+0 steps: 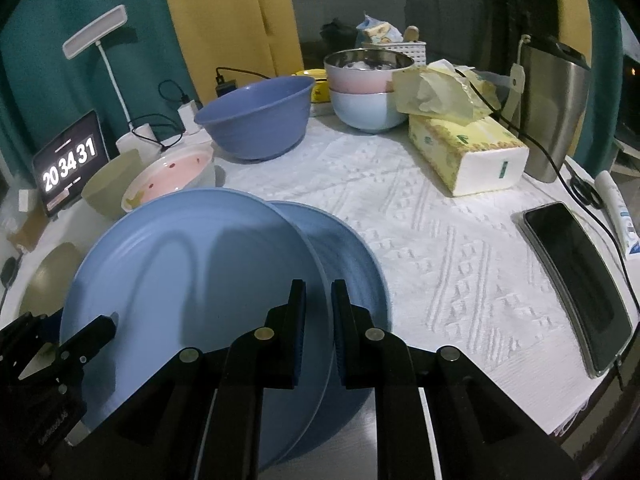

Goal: Organize plates and bowls

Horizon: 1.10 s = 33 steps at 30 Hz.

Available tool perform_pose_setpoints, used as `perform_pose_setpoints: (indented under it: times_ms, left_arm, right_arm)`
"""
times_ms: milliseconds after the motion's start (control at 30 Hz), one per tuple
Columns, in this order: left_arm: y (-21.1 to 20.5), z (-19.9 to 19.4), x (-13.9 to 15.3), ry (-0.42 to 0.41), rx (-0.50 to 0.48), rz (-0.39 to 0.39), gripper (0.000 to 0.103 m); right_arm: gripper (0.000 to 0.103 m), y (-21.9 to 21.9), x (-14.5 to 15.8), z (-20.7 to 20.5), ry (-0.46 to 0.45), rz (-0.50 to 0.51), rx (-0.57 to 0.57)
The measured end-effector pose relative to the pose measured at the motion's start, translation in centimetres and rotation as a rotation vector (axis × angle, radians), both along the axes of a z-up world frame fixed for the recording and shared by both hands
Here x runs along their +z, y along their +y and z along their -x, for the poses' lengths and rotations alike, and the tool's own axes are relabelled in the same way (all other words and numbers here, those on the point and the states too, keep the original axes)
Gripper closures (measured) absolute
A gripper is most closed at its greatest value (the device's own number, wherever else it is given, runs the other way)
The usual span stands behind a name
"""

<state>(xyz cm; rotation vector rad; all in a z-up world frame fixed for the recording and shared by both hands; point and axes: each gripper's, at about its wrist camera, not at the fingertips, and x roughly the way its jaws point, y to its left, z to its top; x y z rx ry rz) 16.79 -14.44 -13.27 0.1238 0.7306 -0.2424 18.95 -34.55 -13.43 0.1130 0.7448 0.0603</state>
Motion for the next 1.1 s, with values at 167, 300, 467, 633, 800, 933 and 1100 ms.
perform_pose_setpoints:
  times_ms: [167,300,467,633,800,933,1100]
  left_arm:
    - [-0.7,-0.6,-0.2,0.014,-0.008,-0.005,0.065]
    - [-1.4,-1.3,-0.2,0.017,-0.013,-0.012,0.065]
    - [-1.6,-2.1,-0.6,0.043,-0.018,-0.004,0.064]
    - [-1.4,-2.7,-1.2,0.078,-0.017,0.008,0.063]
    - [-1.6,-2.8,-1.5,0.081,-0.037,-0.002,0.057]
    - [-1.8,-2.5,-1.5,0.082,-0.045,-0.006,0.057]
    - [-1.2,-2.2,-1.1,0.070,-0.030,0.002,0.057]
  right_arm:
    - [0.086,-0.6,-0.2,-0.3,0.002,0.001,-0.012]
    - [0.085,-1.1,-0.3,-0.6,0.004,0.005,-0.031]
    - [0.085,-1.6,-0.4,-0.8,0.006,-0.004,-0.042]
    - [0.085,-1.6,-0.3,-0.9,0.007,-0.004,-0.048]
    - [0.084,-1.4,0.0,-0.8,-0.005,0.003,-0.058]
    - [0.078,-1.5,0.4,-0.6,-0.018,0.020,-0.078]
    - [0.074,-1.5,0.7,-0.2,-0.030,0.027,-0.091]
